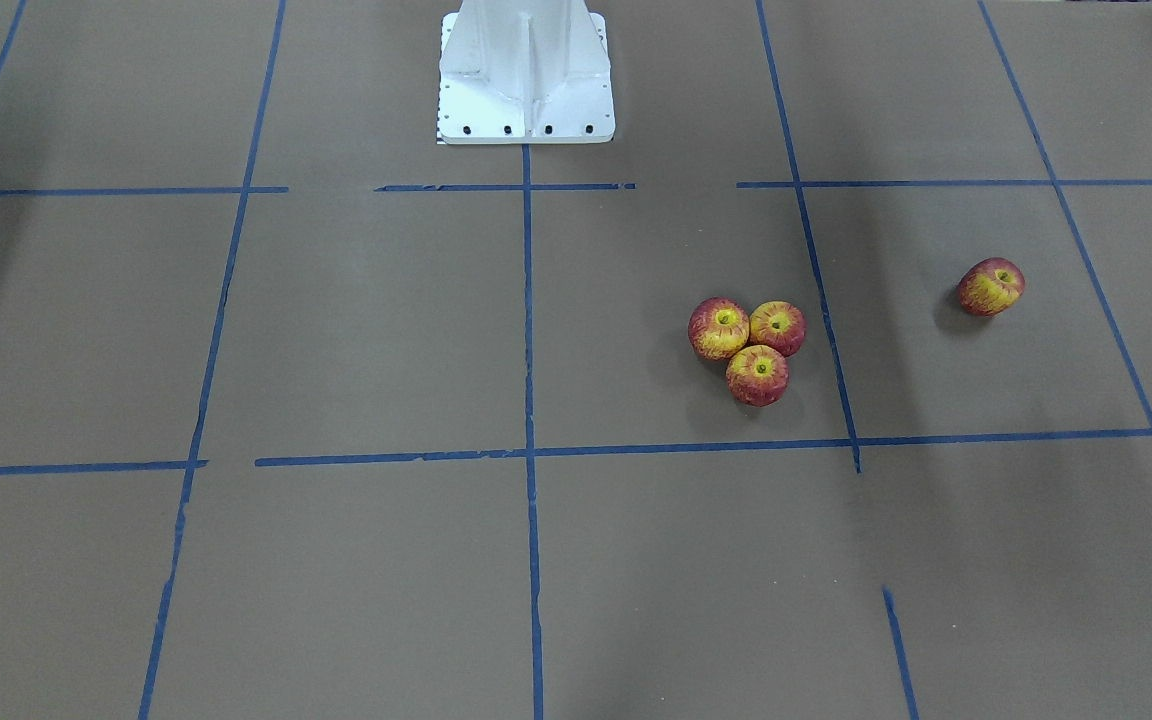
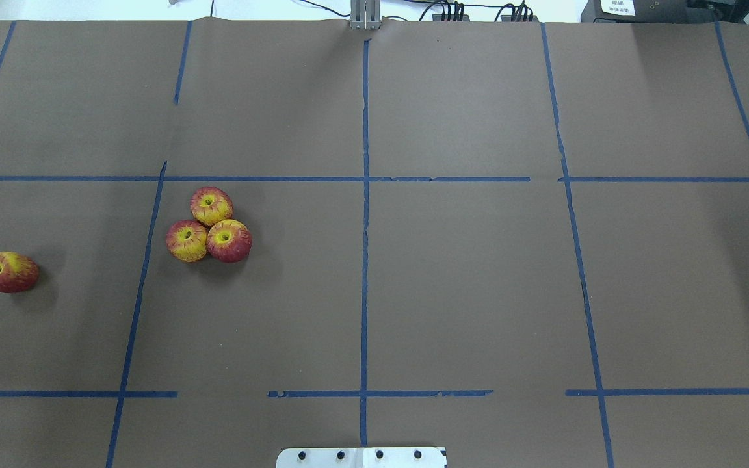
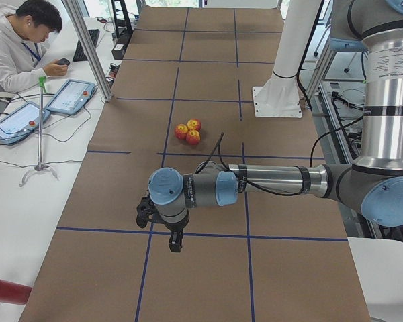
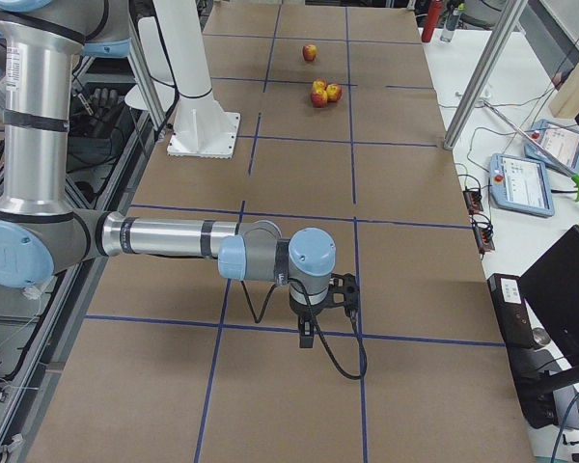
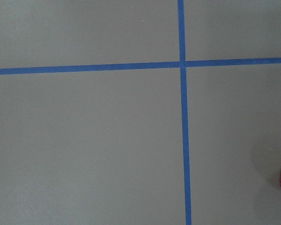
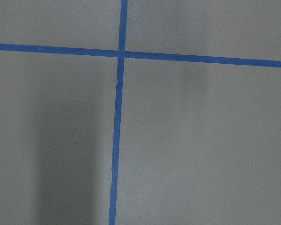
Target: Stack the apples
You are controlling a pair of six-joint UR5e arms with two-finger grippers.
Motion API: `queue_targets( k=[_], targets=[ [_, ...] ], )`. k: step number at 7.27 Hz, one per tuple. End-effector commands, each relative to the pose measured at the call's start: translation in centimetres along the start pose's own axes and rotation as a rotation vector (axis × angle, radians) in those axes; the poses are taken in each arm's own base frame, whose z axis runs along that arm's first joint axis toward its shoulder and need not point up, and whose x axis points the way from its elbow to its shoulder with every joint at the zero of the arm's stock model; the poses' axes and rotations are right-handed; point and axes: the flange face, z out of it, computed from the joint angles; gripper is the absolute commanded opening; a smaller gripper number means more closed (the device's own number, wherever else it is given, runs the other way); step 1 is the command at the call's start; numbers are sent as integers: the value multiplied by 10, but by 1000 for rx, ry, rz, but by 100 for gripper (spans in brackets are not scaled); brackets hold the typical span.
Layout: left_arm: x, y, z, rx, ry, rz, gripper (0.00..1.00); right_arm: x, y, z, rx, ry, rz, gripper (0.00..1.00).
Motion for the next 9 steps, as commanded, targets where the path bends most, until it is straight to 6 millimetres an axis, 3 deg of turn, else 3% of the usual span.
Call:
queue_targets(
  k=[1,2,5,6,7,8,9],
  targets=[
    [17,-7,-18,38,-4,37,100,0,0,0,0,0,1,100],
    [23,-14,-22,42,-13,49,100,0,0,0,0,0,-1,100],
    [22,-6,-14,37,-5,57,100,0,0,0,0,0,-1,100],
    [76,-25,17,38,46,221,100,0,0,0,0,0,-1,100],
    [131,-32,59,-27,62,208,100,0,0,0,0,0,1,100],
    [186,-29,73,-4,75,226,100,0,0,0,0,0,1,100],
    [183,-3,80,36,86,232,100,0,0,0,0,0,1,100]
  ],
)
